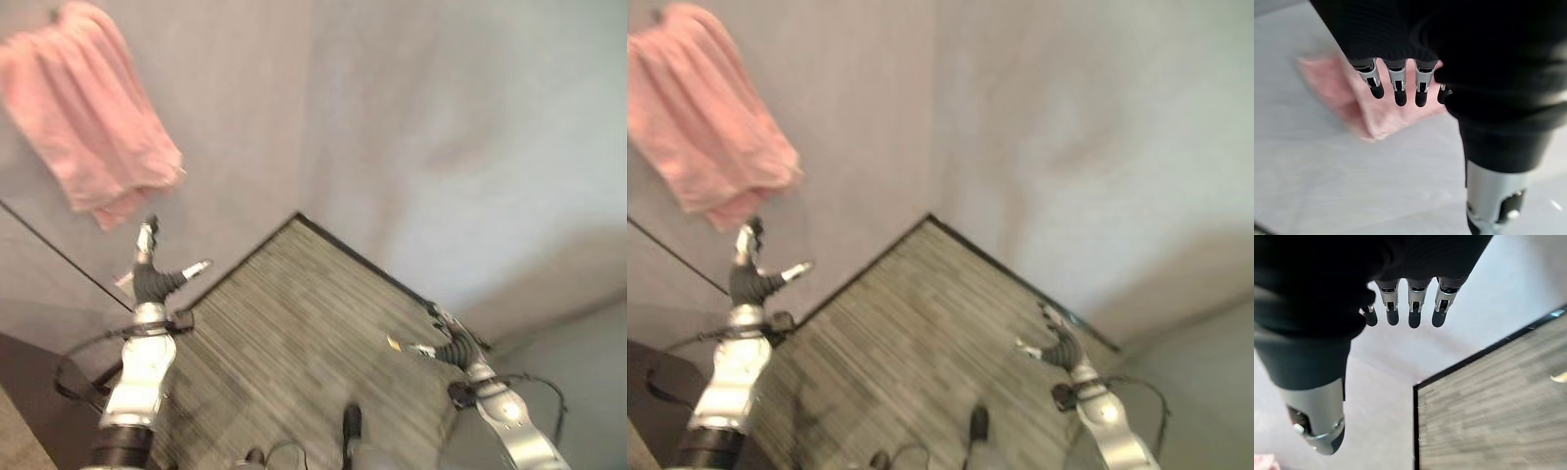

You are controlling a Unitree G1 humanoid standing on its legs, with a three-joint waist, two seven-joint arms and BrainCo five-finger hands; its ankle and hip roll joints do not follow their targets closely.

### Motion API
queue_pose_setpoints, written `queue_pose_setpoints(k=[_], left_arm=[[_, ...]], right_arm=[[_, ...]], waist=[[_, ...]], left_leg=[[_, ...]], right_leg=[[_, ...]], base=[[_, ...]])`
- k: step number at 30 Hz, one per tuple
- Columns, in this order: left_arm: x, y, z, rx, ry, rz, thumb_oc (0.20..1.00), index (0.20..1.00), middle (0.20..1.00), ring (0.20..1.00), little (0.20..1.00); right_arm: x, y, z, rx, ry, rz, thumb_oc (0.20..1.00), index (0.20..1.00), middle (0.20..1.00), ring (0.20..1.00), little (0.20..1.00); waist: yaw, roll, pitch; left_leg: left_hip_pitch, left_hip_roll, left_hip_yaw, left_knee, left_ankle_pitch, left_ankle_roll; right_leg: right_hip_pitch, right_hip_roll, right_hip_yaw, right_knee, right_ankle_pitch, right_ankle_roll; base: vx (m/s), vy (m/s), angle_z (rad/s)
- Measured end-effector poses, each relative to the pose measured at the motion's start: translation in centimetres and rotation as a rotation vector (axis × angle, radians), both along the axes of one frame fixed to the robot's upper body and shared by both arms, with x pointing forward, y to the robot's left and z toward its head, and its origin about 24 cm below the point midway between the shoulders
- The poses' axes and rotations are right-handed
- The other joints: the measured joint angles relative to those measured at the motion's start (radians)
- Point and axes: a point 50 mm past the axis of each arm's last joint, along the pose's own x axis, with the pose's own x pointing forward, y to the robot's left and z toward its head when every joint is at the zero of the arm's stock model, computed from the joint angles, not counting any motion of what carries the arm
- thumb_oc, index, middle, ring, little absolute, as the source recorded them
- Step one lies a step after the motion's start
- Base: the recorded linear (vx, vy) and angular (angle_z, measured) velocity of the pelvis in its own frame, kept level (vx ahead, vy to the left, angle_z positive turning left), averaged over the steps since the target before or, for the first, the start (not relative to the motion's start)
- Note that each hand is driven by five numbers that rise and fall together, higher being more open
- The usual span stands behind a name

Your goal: Put brush and paste in cup on sink, flatten towel.

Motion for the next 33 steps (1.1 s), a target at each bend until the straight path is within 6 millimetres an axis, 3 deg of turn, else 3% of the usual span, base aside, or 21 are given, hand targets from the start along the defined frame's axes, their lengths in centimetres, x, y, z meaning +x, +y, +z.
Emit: queue_pose_setpoints(k=[2,4,5,7,10,11,13,14,16,18,20,21,22,23,25,26,27,29,31,32,33], left_arm=[[0.1,-0.1,-0.2,-0.039,0.005,-0.008,1.000,1.000,1.000,1.000,1.000],[0.5,-0.3,-0.5,-0.087,0.011,-0.015,1.000,1.000,1.000,1.000,1.000],[0.5,-0.4,-0.6,-0.095,0.015,-0.017,1.000,1.000,1.000,1.000,1.000],[0.8,-0.7,-0.7,-0.145,0.006,-0.017,1.000,1.000,1.000,1.000,1.000],[1.1,-0.8,-0.6,-0.151,0.004,-0.018,1.000,1.000,1.000,1.000,1.000],[1.4,-1.0,0.1,-0.149,-0.023,-0.029,1.000,1.000,1.000,1.000,1.000],[1.5,-1.2,0.2,-0.150,-0.026,-0.037,1.000,1.000,1.000,1.000,1.000],[1.5,-1.2,0.5,-0.149,-0.042,-0.037,1.000,1.000,1.000,1.000,1.000],[1.2,-1.0,0.1,-0.151,-0.025,-0.026,1.000,1.000,1.000,1.000,1.000],[1.1,-1.2,-0.1,-0.154,-0.017,-0.033,1.000,1.000,1.000,1.000,1.000],[0.4,-0.9,-0.5,-0.153,-0.003,-0.032,1.000,1.000,1.000,1.000,1.000],[-0.1,-0.8,-0.9,-0.151,0.014,-0.029,1.000,1.000,1.000,1.000,1.000],[-0.2,-0.8,-1.0,-0.146,0.016,-0.033,1.000,1.000,1.000,1.000,1.000],[-0.2,-0.8,-1.0,-0.147,0.014,-0.035,1.000,1.000,1.000,1.000,1.000],[-0.4,-0.9,-1.1,-0.146,0.021,-0.045,1.000,1.000,1.000,1.000,1.000],[-0.4,-0.9,-0.8,-0.141,0.011,-0.048,1.000,1.000,1.000,1.000,1.000],[-0.3,-0.9,-0.8,-0.141,0.009,-0.048,1.000,1.000,1.000,1.000,1.000],[-0.2,-0.9,-0.5,-0.133,0.000,-0.053,1.000,1.000,1.000,1.000,1.000],[-0.2,-0.7,-0.3,-0.113,0.004,-0.060,1.000,1.000,1.000,1.000,1.000],[-0.1,-0.7,-0.2,-0.104,0.003,-0.067,1.000,1.000,1.000,1.000,1.000],[0.1,-0.7,0.1,-0.092,-0.005,-0.075,1.000,1.000,1.000,1.000,1.000]], right_arm=[[0.7,-0.4,0.8,0.011,-0.042,-0.027,1.000,1.000,1.000,1.000,1.000],[1.0,-0.8,1.3,-0.002,-0.060,-0.038,1.000,1.000,1.000,1.000,1.000],[1.0,-0.8,1.4,-0.004,-0.064,-0.040,1.000,1.000,1.000,1.000,1.000],[0.9,-1.1,1.9,-0.005,-0.090,-0.051,1.000,1.000,1.000,1.000,1.000],[0.9,-1.1,2.1,-0.005,-0.105,-0.055,1.000,1.000,1.000,1.000,1.000],[0.5,-1.3,1.9,-0.007,-0.092,-0.064,1.000,1.000,1.000,1.000,1.000],[0.0,-1.4,1.5,0.005,-0.086,-0.085,1.000,1.000,1.000,1.000,1.000],[-0.5,-1.5,1.6,0.013,-0.092,-0.095,1.000,1.000,1.000,1.000,1.000],[-0.5,-1.3,1.6,0.026,-0.097,-0.098,1.000,1.000,1.000,1.000,1.000],[-0.6,-1.3,1.9,0.023,-0.106,-0.096,1.000,1.000,1.000,1.000,1.000],[-0.2,-1.2,2.5,0.021,-0.134,-0.085,1.000,1.000,1.000,1.000,1.000],[0.0,-1.1,2.7,0.023,-0.143,-0.082,1.000,1.000,1.000,1.000,1.000],[-0.1,-0.8,2.7,0.026,-0.147,-0.077,1.000,1.000,1.000,1.000,1.000],[-0.1,-0.8,2.7,0.026,-0.150,-0.075,1.000,1.000,1.000,1.000,1.000],[0.0,-0.6,2.9,0.028,-0.163,-0.077,1.000,1.000,1.000,1.000,1.000],[0.1,-0.4,3.3,0.029,-0.180,-0.069,1.000,1.000,1.000,1.000,1.000],[0.2,-0.3,3.3,0.033,-0.182,-0.070,1.000,1.000,1.000,1.000,1.000],[0.5,0.0,3.5,0.030,-0.194,-0.060,1.000,1.000,1.000,1.000,1.000],[1.2,0.3,4.3,0.019,-0.227,-0.045,1.000,1.000,1.000,1.000,1.000],[1.2,0.3,4.1,0.023,-0.225,-0.046,1.000,1.000,1.000,1.000,1.000],[1.5,0.6,4.5,0.019,-0.238,-0.027,1.000,1.000,1.000,1.000,1.000]], waist=[[-0.007,0.003,0.000],[-0.020,-0.004,0.009],[-0.022,-0.006,0.010],[-0.021,-0.014,0.028],[-0.022,-0.007,0.052],[-0.024,-0.017,0.074],[-0.041,-0.024,0.082],[-0.039,-0.022,0.091],[-0.026,-0.018,0.095],[-0.031,-0.004,0.097],[-0.016,0.023,0.085],[-0.006,0.020,0.071],[-0.005,-0.009,0.051],[-0.004,-0.017,0.046],[-0.001,-0.022,0.044],[0.010,-0.023,0.043],[0.009,-0.021,0.041],[0.016,-0.030,0.030],[-0.002,-0.027,0.028],[-0.006,-0.018,0.028],[-0.008,-0.012,0.029]], left_leg=[[-0.048,0.020,0.012,0.041,0.022,-0.031],[-0.122,0.021,0.069,0.129,0.051,-0.075],[-0.134,0.025,0.089,0.155,0.051,-0.076],[-0.217,0.045,0.194,0.290,0.077,-0.110],[-0.254,0.074,0.265,0.330,0.106,-0.100],[-0.278,0.097,0.350,0.330,0.124,-0.083],[-0.307,0.107,0.425,0.298,0.086,-0.076],[-0.318,0.089,0.439,0.190,0.089,-0.071],[-0.319,0.098,0.471,0.063,0.112,-0.095],[-0.314,0.132,0.594,-0.010,0.156,-0.086],[-0.267,0.147,0.576,-0.046,0.190,-0.069],[-0.244,0.130,0.551,-0.048,0.251,-0.015],[-0.239,0.088,0.557,-0.027,0.217,0.008],[-0.238,0.071,0.560,-0.019,0.202,0.023],[-0.222,0.036,0.577,0.029,0.160,0.053],[-0.208,0.013,0.581,0.039,0.132,0.072],[-0.188,0.007,0.574,0.035,0.129,0.076],[-0.169,-0.022,0.581,0.036,0.106,0.094],[-0.126,-0.049,0.566,0.023,0.070,0.117],[-0.101,-0.048,0.543,0.000,0.067,0.115],[-0.077,-0.046,0.532,-0.027,0.064,0.121]], right_leg=[[0.006,0.019,-0.049,-0.013,-0.013,-0.018],[0.017,0.023,-0.100,-0.016,-0.026,-0.031],[0.019,0.017,-0.116,-0.017,-0.026,-0.036],[0.040,0.019,-0.166,-0.021,-0.049,-0.060],[0.049,0.037,-0.195,-0.001,-0.092,-0.066],[0.052,0.036,-0.223,0.001,-0.107,-0.075],[0.060,0.033,-0.262,-0.032,-0.115,-0.071],[0.046,0.030,-0.281,-0.031,-0.117,-0.072],[0.053,0.034,-0.282,-0.032,-0.122,-0.074],[0.088,0.038,-0.311,-0.030,-0.133,-0.059],[0.135,0.051,-0.297,-0.030,-0.152,-0.023],[0.157,0.037,-0.274,-0.026,-0.161,-0.001],[0.165,-0.010,-0.268,-0.012,-0.168,0.015],[0.165,-0.028,-0.268,0.005,-0.169,0.023],[0.147,-0.099,-0.239,0.126,-0.197,0.033],[0.140,-0.117,-0.233,0.184,-0.183,0.044],[0.115,-0.155,-0.226,0.282,-0.207,0.065],[0.093,-0.185,-0.211,0.385,-0.186,0.085],[0.018,-0.242,-0.158,0.615,-0.149,0.110],[-0.015,-0.234,-0.103,0.679,-0.170,0.126],[-0.039,-0.234,-0.113,0.679,-0.203,0.115]], base=[[0.11,-0.167,0.68],[0.09,-0.175,0.74],[0.04,-0.116,0.53],[0.10,-0.125,0.54],[0.19,-0.073,0.52],[0.47,0.012,0.88],[0.40,0.077,0.87],[0.38,0.140,0.55],[0.41,0.179,0.22],[0.39,0.158,0.19],[0.42,0.168,-0.27],[0.39,0.204,-0.33],[0.33,0.218,-0.08],[0.19,0.162,0.21],[0.22,0.250,0.21],[0.27,0.333,0.26],[0.18,0.239,0.24],[0.35,0.372,0.31],[0.27,0.211,0.49],[0.21,0.091,0.58],[0.24,0.069,0.32]])
